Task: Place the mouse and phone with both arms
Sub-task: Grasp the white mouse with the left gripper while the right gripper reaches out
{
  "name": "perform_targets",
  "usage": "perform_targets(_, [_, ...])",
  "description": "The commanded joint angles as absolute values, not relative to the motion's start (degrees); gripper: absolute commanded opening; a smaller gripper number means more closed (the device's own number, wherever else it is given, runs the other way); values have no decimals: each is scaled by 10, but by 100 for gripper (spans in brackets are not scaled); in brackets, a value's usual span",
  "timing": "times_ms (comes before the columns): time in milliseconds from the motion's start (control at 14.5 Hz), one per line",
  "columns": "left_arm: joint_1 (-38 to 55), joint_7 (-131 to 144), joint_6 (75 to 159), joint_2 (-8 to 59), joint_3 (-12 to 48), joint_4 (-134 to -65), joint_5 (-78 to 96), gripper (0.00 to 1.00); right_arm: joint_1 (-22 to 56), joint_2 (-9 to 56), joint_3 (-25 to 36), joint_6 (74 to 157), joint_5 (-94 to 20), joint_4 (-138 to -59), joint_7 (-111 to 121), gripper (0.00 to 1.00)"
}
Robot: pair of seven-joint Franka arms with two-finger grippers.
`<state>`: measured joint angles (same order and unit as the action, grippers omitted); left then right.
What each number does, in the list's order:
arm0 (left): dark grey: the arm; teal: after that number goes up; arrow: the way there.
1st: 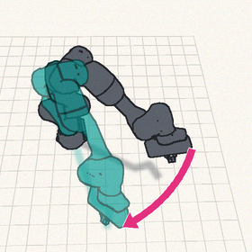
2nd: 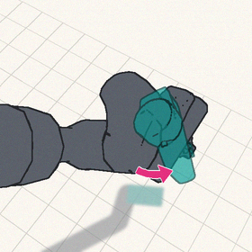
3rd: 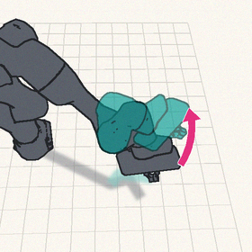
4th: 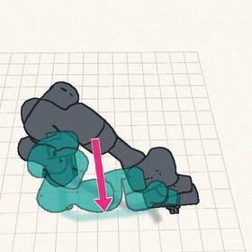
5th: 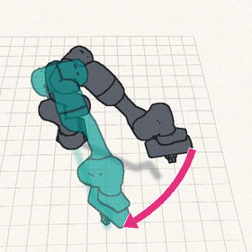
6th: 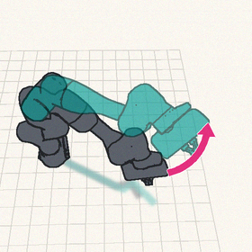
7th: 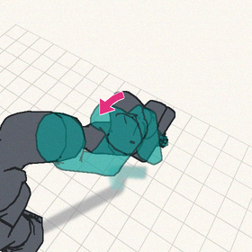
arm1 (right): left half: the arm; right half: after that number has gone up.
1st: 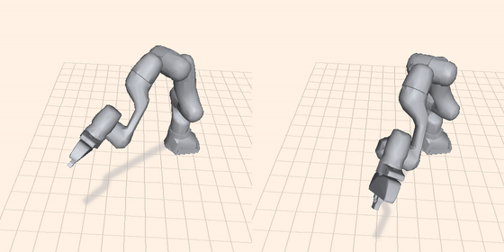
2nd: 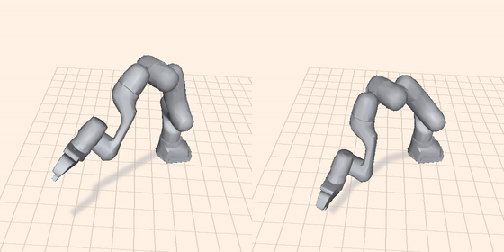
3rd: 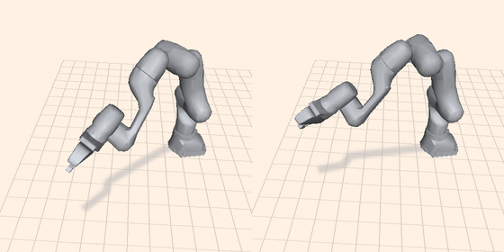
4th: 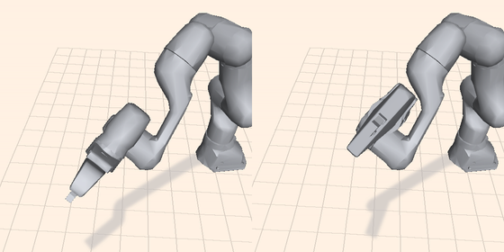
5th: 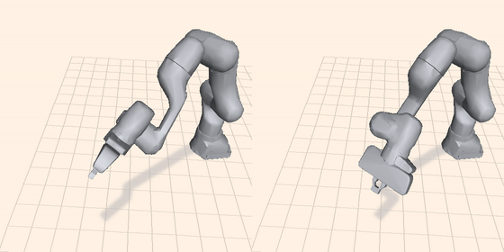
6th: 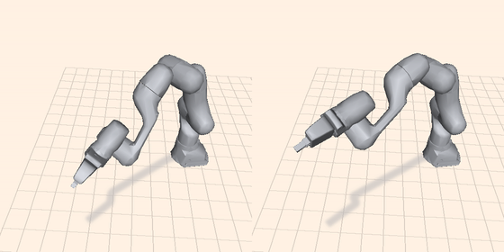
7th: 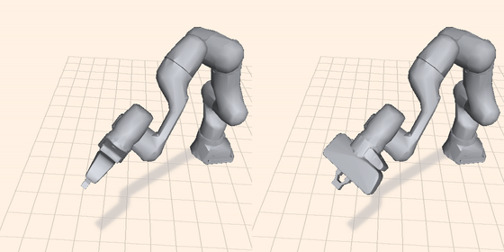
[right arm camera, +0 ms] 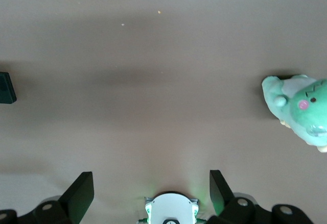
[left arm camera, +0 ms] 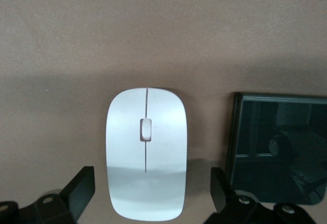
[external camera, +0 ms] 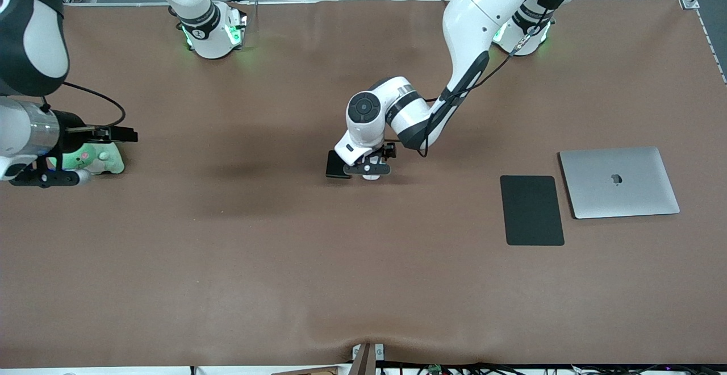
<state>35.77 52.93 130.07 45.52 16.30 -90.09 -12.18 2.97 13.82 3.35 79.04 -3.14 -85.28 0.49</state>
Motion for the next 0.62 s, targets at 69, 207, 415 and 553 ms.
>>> perform_targets(69, [365, 543, 1305, 468, 158, -890, -147, 100, 68, 138, 35, 835, -37, -881, -45, 100])
perform_targets(207, [365, 543, 1305, 469, 158, -890, -148, 100, 89, 142, 35, 845, -37, -891, -84, 100])
perform_targets(415, [364, 543, 1307, 472, 158, -890, -148, 100, 109, 161, 35, 860, -52, -905, -91, 100])
perform_targets(553, [364, 548, 1316, 473, 158, -890, -148, 93, 109, 161, 35, 874, -61, -913, -91, 100])
